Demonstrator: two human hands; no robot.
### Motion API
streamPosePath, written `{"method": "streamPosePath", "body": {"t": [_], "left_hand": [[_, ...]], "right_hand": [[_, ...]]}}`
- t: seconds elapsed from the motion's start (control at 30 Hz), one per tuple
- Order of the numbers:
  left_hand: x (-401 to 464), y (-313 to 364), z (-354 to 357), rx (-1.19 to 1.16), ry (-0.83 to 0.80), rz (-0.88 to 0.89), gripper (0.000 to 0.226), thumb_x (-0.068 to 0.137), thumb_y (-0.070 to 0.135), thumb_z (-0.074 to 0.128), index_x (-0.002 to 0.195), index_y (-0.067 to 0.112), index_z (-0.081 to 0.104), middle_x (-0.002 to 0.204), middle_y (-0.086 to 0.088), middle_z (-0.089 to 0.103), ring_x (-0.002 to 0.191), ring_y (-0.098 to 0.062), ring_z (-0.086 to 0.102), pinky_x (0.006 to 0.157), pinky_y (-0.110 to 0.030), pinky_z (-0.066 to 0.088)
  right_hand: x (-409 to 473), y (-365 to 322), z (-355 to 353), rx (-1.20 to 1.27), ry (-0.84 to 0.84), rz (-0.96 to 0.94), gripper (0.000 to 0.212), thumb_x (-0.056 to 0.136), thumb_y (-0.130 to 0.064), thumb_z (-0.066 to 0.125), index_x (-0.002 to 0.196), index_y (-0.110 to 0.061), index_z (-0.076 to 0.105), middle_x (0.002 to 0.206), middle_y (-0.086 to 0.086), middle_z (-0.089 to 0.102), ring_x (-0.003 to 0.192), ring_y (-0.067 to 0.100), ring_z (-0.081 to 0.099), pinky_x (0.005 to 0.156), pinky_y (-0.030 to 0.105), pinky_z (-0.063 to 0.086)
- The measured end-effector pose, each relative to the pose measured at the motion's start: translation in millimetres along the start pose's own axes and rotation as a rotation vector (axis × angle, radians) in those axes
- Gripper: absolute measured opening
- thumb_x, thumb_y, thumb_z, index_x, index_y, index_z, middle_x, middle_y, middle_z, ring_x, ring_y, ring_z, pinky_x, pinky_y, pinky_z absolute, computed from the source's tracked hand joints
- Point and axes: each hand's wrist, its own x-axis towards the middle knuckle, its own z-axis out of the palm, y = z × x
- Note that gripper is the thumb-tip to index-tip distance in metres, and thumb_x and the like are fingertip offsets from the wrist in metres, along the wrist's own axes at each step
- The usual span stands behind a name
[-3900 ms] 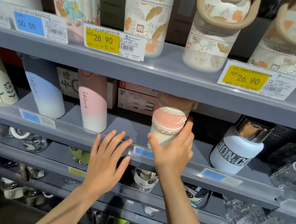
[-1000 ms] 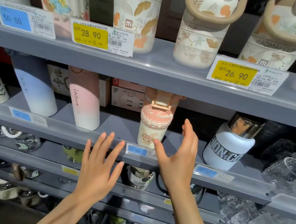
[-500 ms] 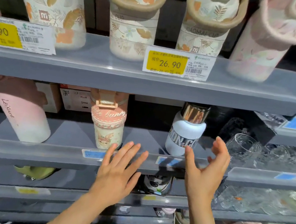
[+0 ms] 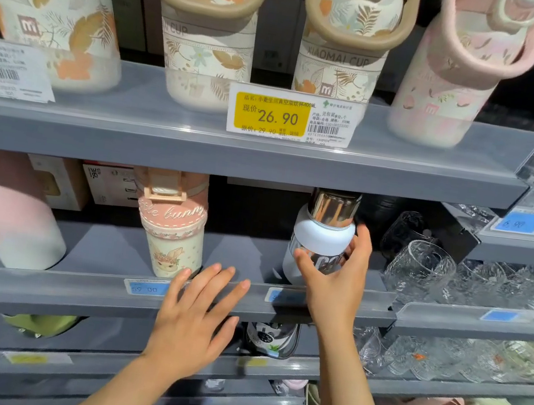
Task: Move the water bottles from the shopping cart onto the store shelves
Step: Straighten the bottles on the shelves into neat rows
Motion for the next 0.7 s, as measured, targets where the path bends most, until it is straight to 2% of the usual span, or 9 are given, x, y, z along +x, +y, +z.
{"method": "streamPosePath", "body": {"t": [0.1,0.17,0.33,0.43,0.5,0.57,0.63,0.7], "left_hand": [[-1,0,2,0.018,0.013,0.001,0.048,0.093,0.038,0.044,0.139,0.022,0.045,0.139,-0.004,0.045,0.129,-0.024,0.044,0.113,-0.045,0.019],[-1,0,3,0.024,0.018,0.001,0.050,0.091,0.039,0.046,0.138,0.022,0.045,0.138,-0.004,0.046,0.128,-0.024,0.044,0.114,-0.045,0.019],[-1,0,3,0.020,0.025,-0.002,0.046,0.099,0.041,0.035,0.139,0.022,0.044,0.138,-0.004,0.046,0.129,-0.024,0.044,0.113,-0.044,0.019],[-1,0,2,0.014,0.020,0.004,0.046,0.098,0.041,0.037,0.140,0.022,0.044,0.138,-0.004,0.046,0.129,-0.024,0.044,0.113,-0.045,0.019],[-1,0,3,0.014,0.022,0.004,0.047,0.096,0.040,0.041,0.139,0.022,0.044,0.137,-0.004,0.047,0.128,-0.024,0.044,0.113,-0.044,0.019],[-1,0,3,0.015,0.032,0.000,0.045,0.099,0.041,0.037,0.139,0.022,0.045,0.136,-0.004,0.047,0.128,-0.024,0.045,0.113,-0.044,0.019],[-1,0,4,0.008,0.033,-0.003,0.045,0.100,0.042,0.033,0.139,0.022,0.045,0.136,-0.004,0.047,0.128,-0.024,0.045,0.113,-0.044,0.019],[-1,0,3,0.001,0.032,-0.006,0.045,0.099,0.042,0.034,0.139,0.023,0.045,0.136,-0.004,0.047,0.127,-0.024,0.045,0.113,-0.044,0.019]], "right_hand": [[-1,-2,5,-0.092,0.056,-0.021,0.095,0.067,-0.024,0.085,0.146,-0.017,0.032,0.136,0.004,0.043,0.128,0.021,0.038,0.103,0.036,0.036],[-3,-4,8,-0.142,0.089,-0.061,0.093,0.066,-0.028,0.086,0.143,-0.014,0.036,0.134,0.007,0.044,0.125,0.021,0.036,0.103,0.041,0.037],[-2,-5,8,-0.128,0.050,-0.045,0.094,0.064,-0.034,0.087,0.142,-0.016,0.036,0.134,0.005,0.042,0.126,0.018,0.034,0.105,0.046,0.037],[2,-8,-5,-0.073,-0.024,-0.060,0.104,0.065,-0.042,0.086,0.146,-0.019,0.026,0.138,0.003,0.034,0.131,0.019,0.033,0.109,0.038,0.033],[7,-11,-11,-0.063,-0.093,-0.096,0.102,0.067,-0.037,0.086,0.147,-0.017,0.025,0.142,-0.001,0.033,0.132,0.012,0.032,0.108,0.030,0.030],[9,-12,-12,-0.047,-0.151,-0.110,0.090,0.069,-0.035,0.082,0.142,-0.017,0.033,0.138,-0.003,0.042,0.127,0.014,0.041,0.105,0.036,0.039],[7,-9,-9,-0.041,-0.126,-0.103,0.083,0.068,-0.033,0.078,0.138,-0.018,0.036,0.132,-0.001,0.048,0.121,0.018,0.047,0.100,0.045,0.044],[4,-6,-6,-0.016,-0.078,-0.095,0.082,0.069,-0.028,0.081,0.138,-0.019,0.038,0.129,-0.001,0.047,0.119,0.017,0.046,0.099,0.043,0.044]]}}
